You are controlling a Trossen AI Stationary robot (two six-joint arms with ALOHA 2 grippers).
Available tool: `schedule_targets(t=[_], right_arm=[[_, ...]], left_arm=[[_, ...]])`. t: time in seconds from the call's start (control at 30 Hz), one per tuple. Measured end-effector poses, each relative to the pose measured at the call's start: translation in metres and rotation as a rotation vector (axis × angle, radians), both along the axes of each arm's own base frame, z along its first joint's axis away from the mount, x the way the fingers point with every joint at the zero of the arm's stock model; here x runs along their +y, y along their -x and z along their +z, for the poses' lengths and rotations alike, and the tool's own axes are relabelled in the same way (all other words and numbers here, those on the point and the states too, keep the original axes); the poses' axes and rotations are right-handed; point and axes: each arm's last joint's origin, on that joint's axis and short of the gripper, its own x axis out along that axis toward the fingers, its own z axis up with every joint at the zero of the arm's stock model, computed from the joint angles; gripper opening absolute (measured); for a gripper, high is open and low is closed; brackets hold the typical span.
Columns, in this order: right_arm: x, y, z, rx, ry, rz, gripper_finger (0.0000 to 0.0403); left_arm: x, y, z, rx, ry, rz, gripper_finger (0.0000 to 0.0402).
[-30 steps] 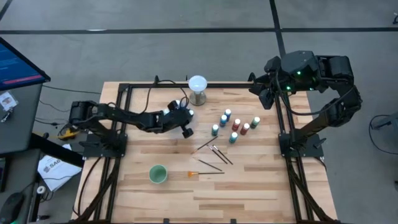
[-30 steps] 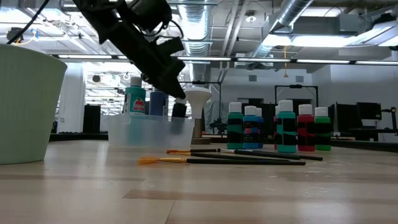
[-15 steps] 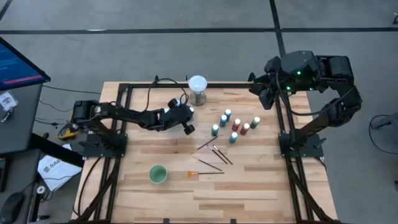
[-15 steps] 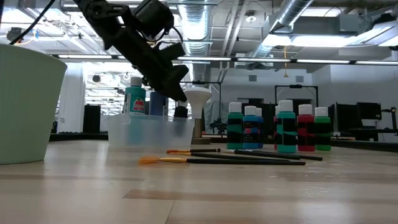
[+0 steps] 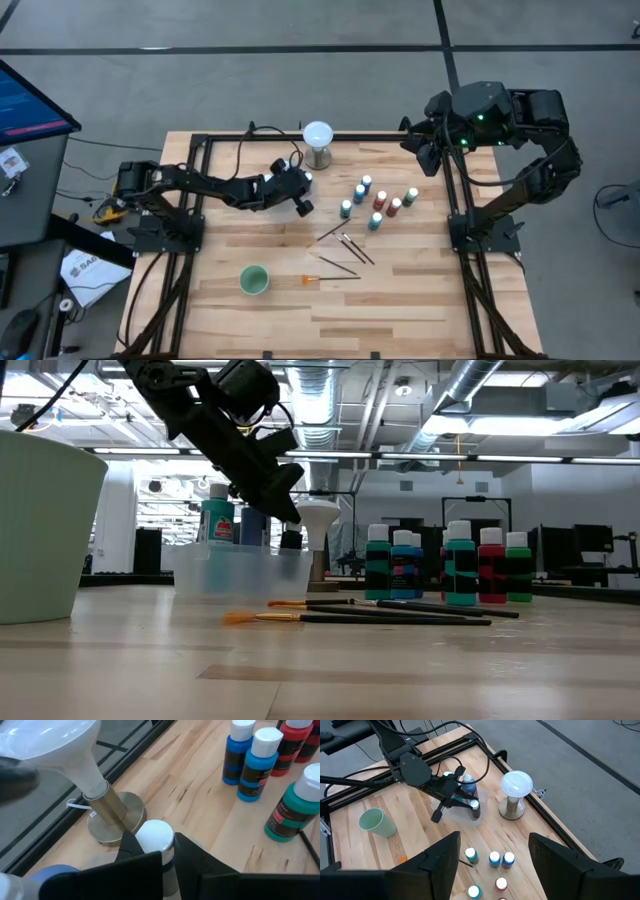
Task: Pick & Place Paint Supplies
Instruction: Put the small black bottle into the white bin
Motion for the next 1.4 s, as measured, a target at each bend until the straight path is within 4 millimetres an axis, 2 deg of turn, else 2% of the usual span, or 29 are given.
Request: schedule_targets(t=[0.53, 0.93, 1.17, 1.4], right_arm=[[0.000, 0.000, 0.000, 0.003, 0.005, 0.005, 0.0230], [0.000, 0.000, 0.000, 0.004, 0.007, 0.007, 0.0230], [0.000, 0.000, 0.000, 0.004, 0.007, 0.007, 0.0230], [0.000, 0.000, 0.000, 0.011, 0.021, 0.019, 0.0230]], left_arm=[[0.000, 0.000, 0.000, -0.064, 0.063, 0.051, 0.0001], [-0.014, 0.001, 0.012, -0.114, 0.006, 0.106, 0.0001], [-0.016, 0.001, 0.005, -0.148, 0.064, 0.166, 0.0001], [-0.032, 0.004, 0.022, -0.206, 0.011, 0.160, 0.0001]])
